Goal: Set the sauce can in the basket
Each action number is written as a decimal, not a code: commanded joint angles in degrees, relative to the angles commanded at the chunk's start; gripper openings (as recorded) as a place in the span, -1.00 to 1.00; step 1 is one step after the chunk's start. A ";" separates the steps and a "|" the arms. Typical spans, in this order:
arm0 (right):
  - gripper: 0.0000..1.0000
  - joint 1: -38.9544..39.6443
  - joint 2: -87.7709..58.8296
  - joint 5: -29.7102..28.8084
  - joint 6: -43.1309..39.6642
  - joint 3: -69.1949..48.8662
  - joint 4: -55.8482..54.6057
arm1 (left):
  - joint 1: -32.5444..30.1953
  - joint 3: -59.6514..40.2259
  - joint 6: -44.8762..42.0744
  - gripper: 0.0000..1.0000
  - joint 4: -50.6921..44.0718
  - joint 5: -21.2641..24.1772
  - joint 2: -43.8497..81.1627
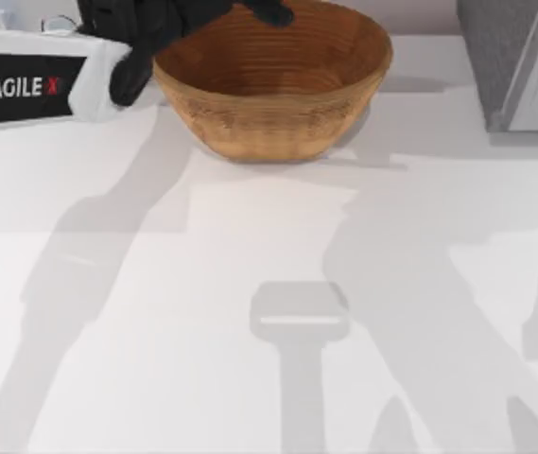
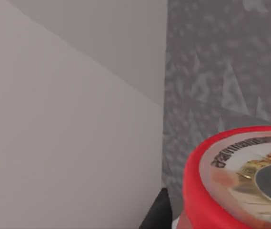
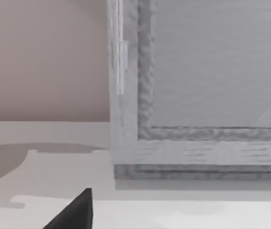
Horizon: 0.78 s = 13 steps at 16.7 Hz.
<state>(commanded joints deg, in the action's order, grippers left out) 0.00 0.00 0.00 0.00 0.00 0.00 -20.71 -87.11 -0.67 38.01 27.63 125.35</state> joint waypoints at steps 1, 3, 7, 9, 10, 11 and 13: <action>1.00 0.00 0.00 0.00 0.00 0.00 0.00 | 0.00 0.00 0.00 -0.85 0.00 0.00 0.00; 1.00 0.00 0.00 0.00 0.00 0.00 0.00 | 0.00 0.00 0.00 -0.55 0.00 0.00 0.00; 1.00 0.00 0.00 0.00 0.00 0.00 0.00 | 0.00 0.00 0.00 0.06 0.00 0.00 0.00; 1.00 0.00 0.00 0.00 0.00 0.00 0.00 | 0.00 0.00 0.00 0.36 0.00 0.00 0.00; 1.00 0.00 0.00 0.00 0.00 0.00 0.00 | 0.00 0.00 0.00 0.51 0.00 0.00 0.00; 1.00 0.00 0.00 0.00 0.00 0.00 0.00 | 0.00 0.00 0.00 0.66 0.00 0.00 0.00; 1.00 0.00 0.00 0.00 0.00 0.00 0.00 | 0.00 0.00 0.00 0.96 0.00 0.00 0.00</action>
<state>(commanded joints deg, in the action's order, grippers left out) 0.00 0.00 0.00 0.00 0.00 0.00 -20.71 -87.11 -0.67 38.01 27.63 125.35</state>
